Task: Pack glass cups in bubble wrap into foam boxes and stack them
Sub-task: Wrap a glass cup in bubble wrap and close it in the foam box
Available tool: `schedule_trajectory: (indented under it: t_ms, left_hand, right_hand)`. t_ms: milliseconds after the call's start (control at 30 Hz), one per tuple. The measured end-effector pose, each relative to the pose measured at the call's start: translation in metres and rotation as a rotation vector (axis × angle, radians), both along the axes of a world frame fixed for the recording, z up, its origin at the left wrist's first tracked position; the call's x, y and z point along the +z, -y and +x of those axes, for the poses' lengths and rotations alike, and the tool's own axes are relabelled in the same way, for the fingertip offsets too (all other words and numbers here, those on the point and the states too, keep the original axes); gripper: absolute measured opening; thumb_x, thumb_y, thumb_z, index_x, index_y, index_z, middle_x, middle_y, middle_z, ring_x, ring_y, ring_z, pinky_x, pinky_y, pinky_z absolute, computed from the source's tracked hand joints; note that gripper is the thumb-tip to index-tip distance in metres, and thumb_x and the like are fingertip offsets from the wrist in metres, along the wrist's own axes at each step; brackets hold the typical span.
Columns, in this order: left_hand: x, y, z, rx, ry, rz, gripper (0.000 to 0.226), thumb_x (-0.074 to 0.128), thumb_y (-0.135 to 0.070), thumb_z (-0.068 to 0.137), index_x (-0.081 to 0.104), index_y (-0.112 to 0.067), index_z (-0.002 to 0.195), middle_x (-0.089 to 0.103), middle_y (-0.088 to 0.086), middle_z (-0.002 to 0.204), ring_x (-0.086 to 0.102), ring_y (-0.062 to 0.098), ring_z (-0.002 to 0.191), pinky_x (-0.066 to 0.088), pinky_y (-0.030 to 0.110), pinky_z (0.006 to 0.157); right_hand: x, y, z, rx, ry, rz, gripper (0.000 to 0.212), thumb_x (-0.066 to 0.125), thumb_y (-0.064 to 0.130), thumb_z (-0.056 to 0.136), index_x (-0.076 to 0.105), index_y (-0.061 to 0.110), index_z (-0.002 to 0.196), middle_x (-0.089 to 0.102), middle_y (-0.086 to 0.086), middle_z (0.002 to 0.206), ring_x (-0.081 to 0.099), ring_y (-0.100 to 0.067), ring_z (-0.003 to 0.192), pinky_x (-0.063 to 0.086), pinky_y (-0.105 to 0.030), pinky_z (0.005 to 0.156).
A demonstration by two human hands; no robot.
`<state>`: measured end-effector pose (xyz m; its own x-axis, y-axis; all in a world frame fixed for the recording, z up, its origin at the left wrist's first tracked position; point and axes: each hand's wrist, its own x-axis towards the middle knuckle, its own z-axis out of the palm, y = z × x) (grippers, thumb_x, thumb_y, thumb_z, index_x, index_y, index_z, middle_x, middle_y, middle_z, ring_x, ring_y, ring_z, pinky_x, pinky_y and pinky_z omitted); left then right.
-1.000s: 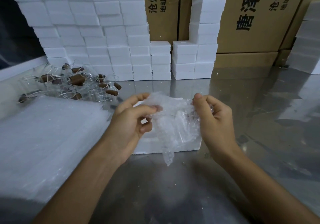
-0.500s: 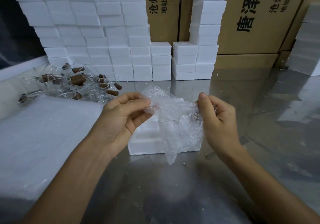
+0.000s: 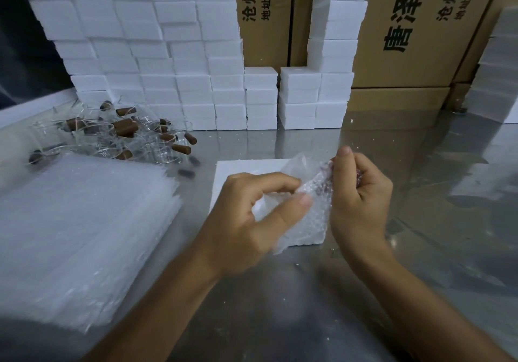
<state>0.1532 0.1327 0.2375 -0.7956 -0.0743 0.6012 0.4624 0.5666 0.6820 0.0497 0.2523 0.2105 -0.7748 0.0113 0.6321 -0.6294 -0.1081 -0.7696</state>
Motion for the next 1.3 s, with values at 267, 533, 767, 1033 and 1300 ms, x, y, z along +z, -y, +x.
schedule_trajectory:
  t_ms: [267,533,767,1033,1300]
  left_hand:
    - [-0.004,-0.001,-0.006,0.005,0.055,-0.254,0.039,0.071,-0.034,0.082,0.043,-0.037,0.055,0.04,-0.015,0.053,0.045,0.012,0.06,0.032,0.03,0.071]
    - [-0.016,-0.012,-0.011,0.394,-0.331,-0.097,0.047,0.086,-0.036,0.068,0.063,-0.018,0.105,0.055,0.001,0.111,0.056,0.006,0.105,0.049,0.021,0.088]
    - [-0.009,0.008,-0.015,0.132,-0.002,0.877,0.056,0.076,-0.021,0.071,0.055,-0.018,0.124,0.071,0.003,0.109,0.071,0.024,0.098,0.057,0.034,0.065]
    - [-0.007,0.018,-0.009,0.118,0.043,0.493,0.057,0.078,-0.03,0.058,0.062,-0.028,0.112,0.069,-0.006,0.102,0.067,0.014,0.092,0.05,0.024,0.065]
    - [0.001,0.021,-0.001,0.116,0.077,0.155,0.057,0.079,-0.043,0.06,0.06,-0.032,0.113,0.067,-0.015,0.101,0.068,0.009,0.092,0.057,0.027,0.073]
  right_hand:
    - [0.001,0.005,0.013,0.014,-0.053,-0.048,0.044,0.045,0.022,0.1,0.047,-0.005,0.066,0.041,0.0,0.054,0.039,-0.003,0.051,0.032,-0.016,0.05]
    - [0.008,0.004,0.013,0.148,0.1,-0.123,0.038,0.049,0.034,0.103,0.048,0.019,0.067,0.045,0.017,0.057,0.04,-0.001,0.055,0.036,-0.017,0.057]
    - [0.016,0.003,0.018,0.96,0.678,-0.367,0.023,0.061,0.016,0.091,0.068,0.008,0.111,0.071,-0.013,0.113,0.07,-0.022,0.097,0.057,-0.03,0.083]
    - [0.026,-0.006,0.011,1.064,0.72,-0.456,0.03,0.055,0.005,0.086,0.072,-0.001,0.11,0.07,-0.02,0.118,0.068,-0.028,0.111,0.057,-0.034,0.093]
    - [0.021,-0.007,0.008,0.798,0.494,-0.245,0.034,0.071,0.0,0.065,0.069,-0.001,0.098,0.074,-0.012,0.085,0.07,-0.02,0.074,0.061,-0.03,0.066]
